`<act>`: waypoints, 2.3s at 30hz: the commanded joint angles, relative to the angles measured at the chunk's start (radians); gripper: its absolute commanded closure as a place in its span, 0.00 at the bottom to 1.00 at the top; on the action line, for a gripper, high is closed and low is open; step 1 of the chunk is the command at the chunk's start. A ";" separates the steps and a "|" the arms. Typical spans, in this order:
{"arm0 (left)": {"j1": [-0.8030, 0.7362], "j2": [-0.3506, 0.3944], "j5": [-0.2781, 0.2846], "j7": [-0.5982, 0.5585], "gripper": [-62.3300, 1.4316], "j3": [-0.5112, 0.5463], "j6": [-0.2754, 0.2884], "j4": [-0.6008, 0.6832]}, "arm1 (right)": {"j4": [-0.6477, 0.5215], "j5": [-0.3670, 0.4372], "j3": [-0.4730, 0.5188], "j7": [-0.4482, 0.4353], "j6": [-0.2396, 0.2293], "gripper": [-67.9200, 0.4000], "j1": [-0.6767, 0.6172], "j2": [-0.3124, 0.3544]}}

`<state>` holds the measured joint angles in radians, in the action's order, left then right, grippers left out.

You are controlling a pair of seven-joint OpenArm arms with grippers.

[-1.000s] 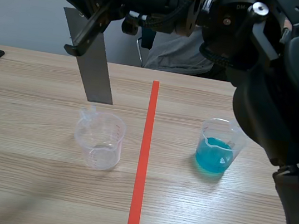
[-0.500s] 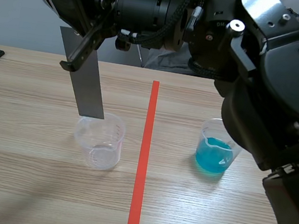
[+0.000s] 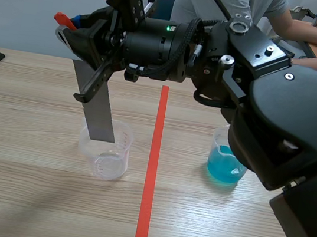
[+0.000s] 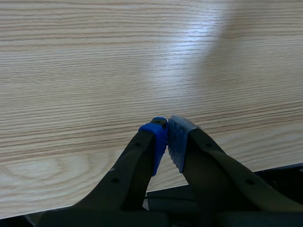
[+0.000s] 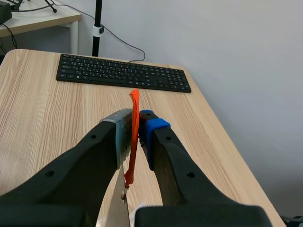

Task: Do the redox reaction experiment.
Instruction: 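Put the plate into the left beaker, then return to the home posture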

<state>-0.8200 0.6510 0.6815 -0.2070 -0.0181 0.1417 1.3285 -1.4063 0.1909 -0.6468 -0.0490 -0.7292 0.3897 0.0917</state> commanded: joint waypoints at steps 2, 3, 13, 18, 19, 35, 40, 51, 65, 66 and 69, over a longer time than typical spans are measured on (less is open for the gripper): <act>0.000 -0.002 0.004 -0.009 0.91 0.007 0.002 0.004 | 0.019 -0.003 0.001 -0.036 0.003 0.97 0.029 -0.003; 0.000 -0.002 0.004 -0.009 0.91 0.007 0.002 0.004 | 0.034 -0.015 0.001 -0.051 0.003 0.97 0.029 -0.003; 0.000 -0.002 0.004 -0.009 0.91 0.007 0.002 0.004 | 0.192 -0.106 -0.010 -0.185 0.016 0.97 0.063 -0.003; 0.000 -0.002 0.004 -0.005 0.91 0.007 0.002 0.004 | 0.243 -0.177 -0.010 -0.254 0.034 0.97 0.071 -0.003; 0.000 -0.002 0.004 -0.005 0.91 0.007 0.002 0.004 | 0.252 -0.189 -0.011 -0.269 0.034 0.97 0.071 -0.003; 0.000 -0.002 0.004 -0.005 0.91 0.007 0.002 0.004 | 0.291 -0.297 -0.022 -0.317 0.075 0.89 0.076 -0.003; 0.000 -0.002 0.004 -0.004 0.91 0.007 0.002 0.004 | 0.291 -0.297 -0.022 -0.322 0.004 0.69 0.076 -0.004; 0.000 -0.002 0.004 -0.002 0.91 0.007 0.002 0.004 | 0.235 -0.294 -0.061 -0.415 -0.016 0.05 0.005 -0.017; 0.000 -0.002 0.004 -0.002 0.62 0.007 0.002 0.004 | -0.142 -0.184 -0.034 -0.311 -0.016 0.00 -0.263 0.136; 0.000 -0.002 0.004 -0.002 0.57 0.007 0.002 0.004 | -0.176 -0.157 -0.019 -0.303 -0.016 0.00 -0.291 0.163; 0.000 -0.002 0.004 -0.002 0.41 0.007 0.002 0.004 | -0.277 -0.080 0.043 -0.292 0.012 0.00 -0.381 0.255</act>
<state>-0.8200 0.6510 0.6815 -0.1986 -0.0181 0.1417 1.3285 -1.6611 0.0864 -0.6266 -0.3271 -0.7296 0.0090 0.3233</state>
